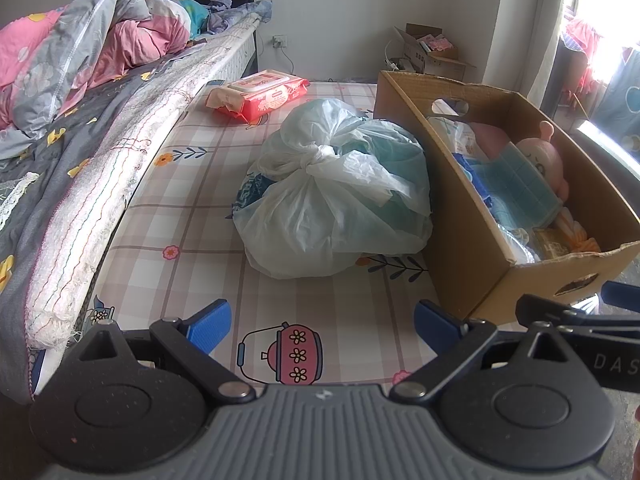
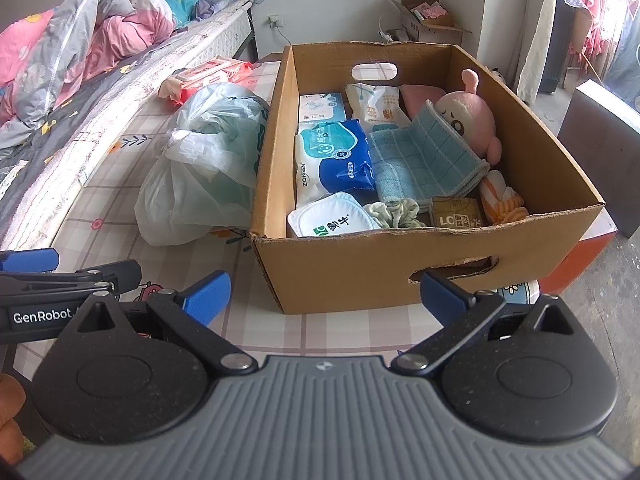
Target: Organize soft objects
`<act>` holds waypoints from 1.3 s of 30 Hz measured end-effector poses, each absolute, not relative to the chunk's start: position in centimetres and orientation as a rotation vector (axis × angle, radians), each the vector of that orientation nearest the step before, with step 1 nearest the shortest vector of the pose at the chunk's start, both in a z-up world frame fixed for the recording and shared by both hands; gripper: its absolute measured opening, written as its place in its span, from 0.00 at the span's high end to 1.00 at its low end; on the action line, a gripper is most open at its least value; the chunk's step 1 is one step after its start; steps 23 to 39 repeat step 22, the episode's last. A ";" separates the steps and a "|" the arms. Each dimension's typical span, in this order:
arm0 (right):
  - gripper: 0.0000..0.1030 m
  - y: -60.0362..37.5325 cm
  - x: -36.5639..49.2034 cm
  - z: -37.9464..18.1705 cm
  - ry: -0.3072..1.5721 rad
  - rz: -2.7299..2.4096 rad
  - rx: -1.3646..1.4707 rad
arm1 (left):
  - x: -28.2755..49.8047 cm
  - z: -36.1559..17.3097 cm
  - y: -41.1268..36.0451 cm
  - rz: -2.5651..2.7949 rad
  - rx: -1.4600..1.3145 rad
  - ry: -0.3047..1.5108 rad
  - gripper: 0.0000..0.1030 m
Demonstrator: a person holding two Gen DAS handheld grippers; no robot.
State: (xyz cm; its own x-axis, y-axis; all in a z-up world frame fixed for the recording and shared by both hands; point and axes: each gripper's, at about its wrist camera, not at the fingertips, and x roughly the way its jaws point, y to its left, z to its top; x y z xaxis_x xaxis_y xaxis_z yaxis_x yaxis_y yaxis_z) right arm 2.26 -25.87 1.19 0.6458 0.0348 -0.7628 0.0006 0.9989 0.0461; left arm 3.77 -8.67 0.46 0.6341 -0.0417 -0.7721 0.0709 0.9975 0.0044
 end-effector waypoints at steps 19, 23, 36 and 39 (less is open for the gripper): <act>0.01 -25.9 2.2 1.0 0.871 0.019 0.050 | 3.8 0.5 -8.7 -0.065 0.035 0.882 0.05; 0.01 -25.9 2.2 1.0 0.871 0.019 0.049 | 3.8 0.5 -8.7 -0.065 0.035 0.883 0.05; 0.01 -25.9 2.2 1.0 0.871 0.019 0.049 | 3.8 0.5 -8.7 -0.065 0.035 0.883 0.05; 0.01 -25.9 2.2 1.0 0.871 0.019 0.049 | 3.8 0.5 -8.7 -0.065 0.035 0.883 0.05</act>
